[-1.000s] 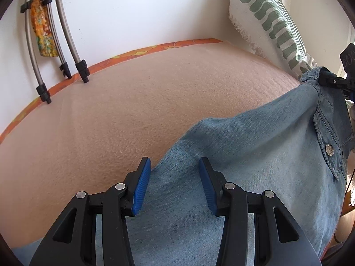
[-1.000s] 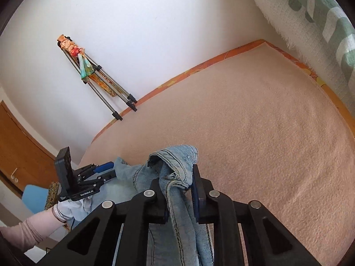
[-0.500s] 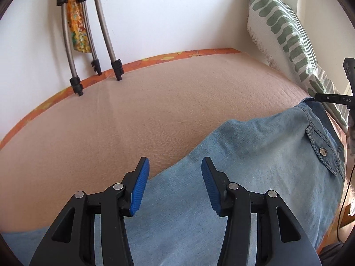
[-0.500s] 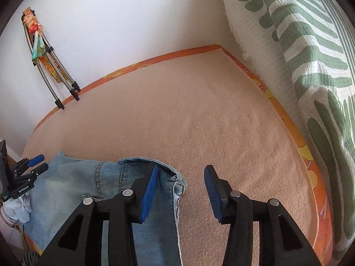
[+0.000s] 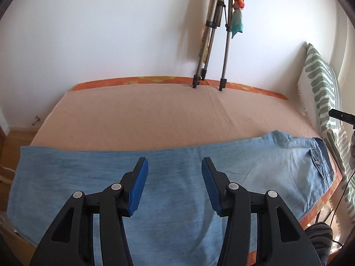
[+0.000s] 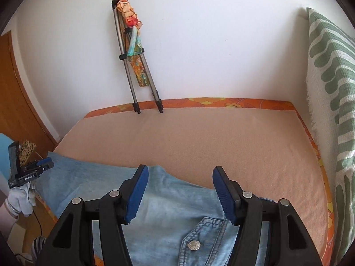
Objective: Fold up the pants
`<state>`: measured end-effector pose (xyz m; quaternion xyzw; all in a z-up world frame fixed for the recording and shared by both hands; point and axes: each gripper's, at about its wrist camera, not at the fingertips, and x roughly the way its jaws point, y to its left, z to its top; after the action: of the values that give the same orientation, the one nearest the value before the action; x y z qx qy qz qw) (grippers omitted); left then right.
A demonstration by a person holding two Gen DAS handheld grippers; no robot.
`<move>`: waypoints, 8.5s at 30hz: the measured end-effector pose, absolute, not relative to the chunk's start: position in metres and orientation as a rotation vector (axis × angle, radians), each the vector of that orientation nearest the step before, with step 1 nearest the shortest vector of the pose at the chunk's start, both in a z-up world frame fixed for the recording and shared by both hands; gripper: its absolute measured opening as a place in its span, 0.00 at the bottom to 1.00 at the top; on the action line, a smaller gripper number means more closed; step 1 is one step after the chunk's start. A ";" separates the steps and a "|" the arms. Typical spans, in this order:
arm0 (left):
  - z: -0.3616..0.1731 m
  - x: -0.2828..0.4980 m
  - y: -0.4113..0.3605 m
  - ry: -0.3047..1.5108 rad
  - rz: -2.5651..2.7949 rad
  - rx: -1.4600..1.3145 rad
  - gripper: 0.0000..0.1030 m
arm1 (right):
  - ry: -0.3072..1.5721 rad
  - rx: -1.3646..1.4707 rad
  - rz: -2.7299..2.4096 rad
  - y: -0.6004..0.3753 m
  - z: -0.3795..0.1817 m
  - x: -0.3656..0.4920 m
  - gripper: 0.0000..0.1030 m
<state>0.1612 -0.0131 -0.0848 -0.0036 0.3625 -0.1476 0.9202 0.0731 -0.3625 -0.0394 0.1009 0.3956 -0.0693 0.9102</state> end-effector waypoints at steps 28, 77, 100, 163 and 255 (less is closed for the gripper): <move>-0.196 0.120 0.318 0.765 0.236 -0.361 0.48 | 1.022 -0.156 0.624 0.067 -0.128 0.243 0.66; -0.203 0.099 0.355 0.736 0.247 -0.437 0.39 | 1.193 -0.410 0.932 0.199 -0.229 0.229 0.33; -0.244 0.098 0.375 0.692 0.209 -1.039 0.42 | 1.141 -0.362 0.857 0.209 -0.214 0.244 0.32; -0.125 0.122 0.158 0.568 -0.316 -0.247 0.10 | 1.269 0.117 0.472 0.117 -0.133 0.438 0.72; -0.111 0.040 -0.347 0.761 -1.322 0.087 0.10 | 1.174 0.412 -0.301 -0.468 -0.101 0.083 0.03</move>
<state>0.0404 -0.3466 -0.1111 0.0392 0.3444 -0.5986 0.7222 0.0831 -0.4680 -0.1012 0.1924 0.5478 -0.1406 0.8020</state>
